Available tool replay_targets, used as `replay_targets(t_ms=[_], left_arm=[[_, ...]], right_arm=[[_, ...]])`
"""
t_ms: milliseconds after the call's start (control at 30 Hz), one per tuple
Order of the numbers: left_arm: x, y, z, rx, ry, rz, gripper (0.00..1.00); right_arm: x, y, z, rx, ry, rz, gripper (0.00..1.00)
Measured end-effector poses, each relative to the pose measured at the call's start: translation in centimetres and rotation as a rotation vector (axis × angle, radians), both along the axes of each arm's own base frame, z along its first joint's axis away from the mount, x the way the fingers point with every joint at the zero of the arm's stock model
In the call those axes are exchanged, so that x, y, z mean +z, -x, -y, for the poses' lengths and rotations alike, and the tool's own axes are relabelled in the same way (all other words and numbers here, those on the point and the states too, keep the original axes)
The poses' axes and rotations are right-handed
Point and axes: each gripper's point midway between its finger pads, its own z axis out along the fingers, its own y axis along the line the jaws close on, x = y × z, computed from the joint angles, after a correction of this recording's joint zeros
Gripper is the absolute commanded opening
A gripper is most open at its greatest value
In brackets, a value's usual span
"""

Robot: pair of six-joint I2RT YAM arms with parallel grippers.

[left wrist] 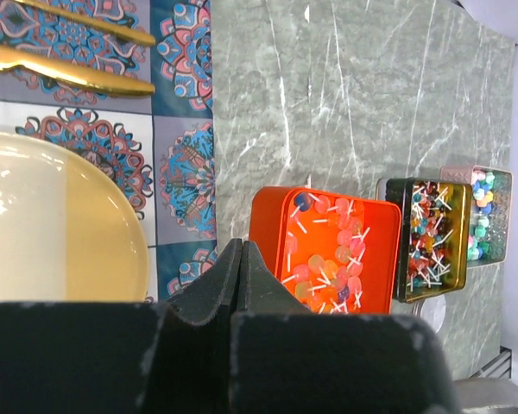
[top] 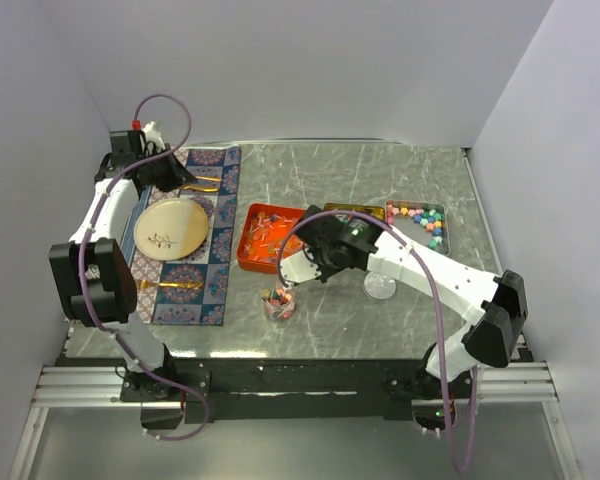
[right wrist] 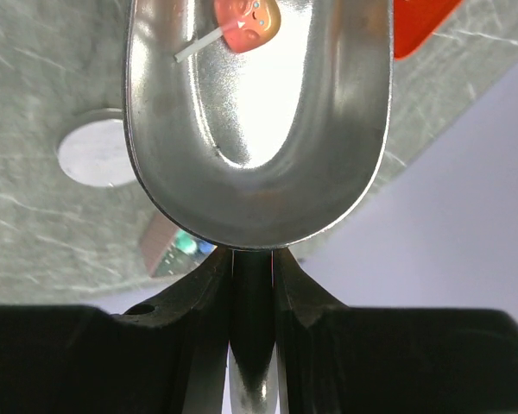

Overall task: Pack the candies
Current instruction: Place the fake candies in the packing bottle.

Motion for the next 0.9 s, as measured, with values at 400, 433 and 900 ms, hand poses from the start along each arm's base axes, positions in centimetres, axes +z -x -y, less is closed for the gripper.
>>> replay_targets(t_ms=[400,433,900], left_arm=[[0.6,0.9,0.4,0.012,0.038,0.024,0.01],[0.8,0.9,0.4,0.012,0.037,0.029,0.01],[2.7,0.8,1.0,0.013,0.070,0.075,0.01]], right_arm=[[2.4,0.7,-1.1,0.064,0.146,0.195,0.00],[2.5,0.8,-1.2,0.069,0.163,0.204,0.00],[6.5,-0.4,0.0,0.017,0.222,0.284,0.00]])
